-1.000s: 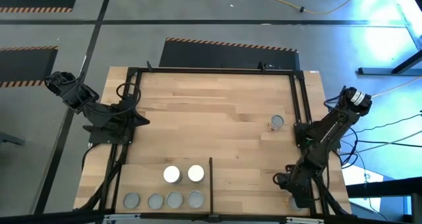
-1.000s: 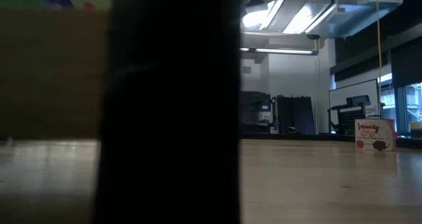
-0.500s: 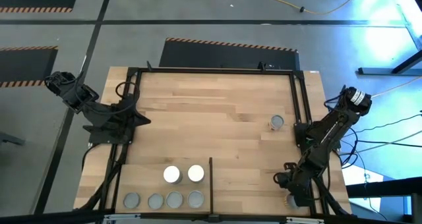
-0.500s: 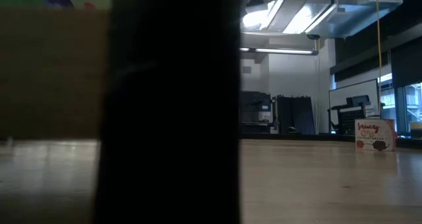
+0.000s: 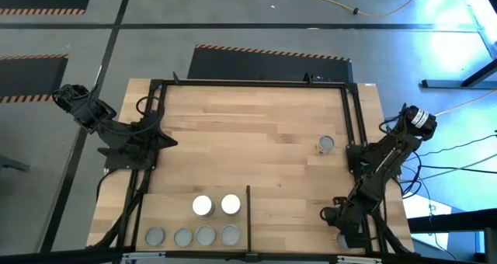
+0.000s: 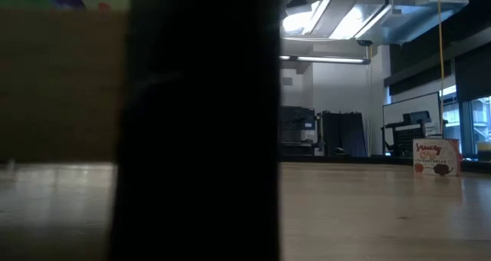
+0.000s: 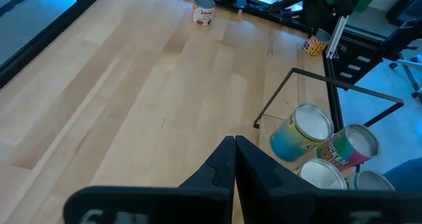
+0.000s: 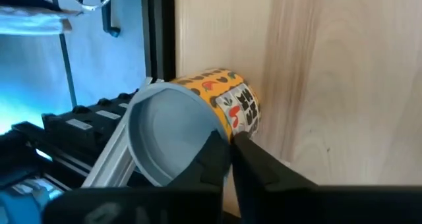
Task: Pick and place cans onto a shelf
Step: Put the canned black beans on the shelf
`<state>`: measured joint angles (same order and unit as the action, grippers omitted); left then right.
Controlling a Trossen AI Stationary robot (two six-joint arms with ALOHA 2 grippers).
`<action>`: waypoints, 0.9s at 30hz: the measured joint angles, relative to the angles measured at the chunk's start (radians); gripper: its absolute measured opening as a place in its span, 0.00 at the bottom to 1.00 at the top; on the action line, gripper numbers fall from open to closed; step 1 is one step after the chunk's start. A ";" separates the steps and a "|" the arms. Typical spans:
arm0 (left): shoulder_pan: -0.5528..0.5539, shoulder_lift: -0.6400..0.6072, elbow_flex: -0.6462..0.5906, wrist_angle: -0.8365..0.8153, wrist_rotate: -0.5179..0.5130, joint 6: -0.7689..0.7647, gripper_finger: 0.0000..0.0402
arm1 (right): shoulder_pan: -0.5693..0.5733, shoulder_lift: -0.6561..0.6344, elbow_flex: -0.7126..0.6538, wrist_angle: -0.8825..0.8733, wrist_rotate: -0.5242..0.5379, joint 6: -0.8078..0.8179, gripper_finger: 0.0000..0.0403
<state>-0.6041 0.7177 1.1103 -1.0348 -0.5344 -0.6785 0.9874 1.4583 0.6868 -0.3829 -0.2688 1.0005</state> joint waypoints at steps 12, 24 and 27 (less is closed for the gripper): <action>0.000 0.000 0.000 0.006 0.000 -0.002 0.01 | -0.041 -0.011 0.029 -0.030 0.022 0.122 0.02; 0.000 0.000 0.000 0.006 0.000 0.000 0.01 | -0.176 -0.009 0.290 -0.426 0.085 0.118 0.02; 0.000 0.000 0.000 0.006 0.000 0.011 0.02 | -0.224 -0.010 0.369 -0.499 0.087 0.120 0.02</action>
<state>-0.6041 0.7177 1.1103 -1.0291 -0.5343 -0.6676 0.7634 1.4483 1.0559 -0.8818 -0.1814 1.1210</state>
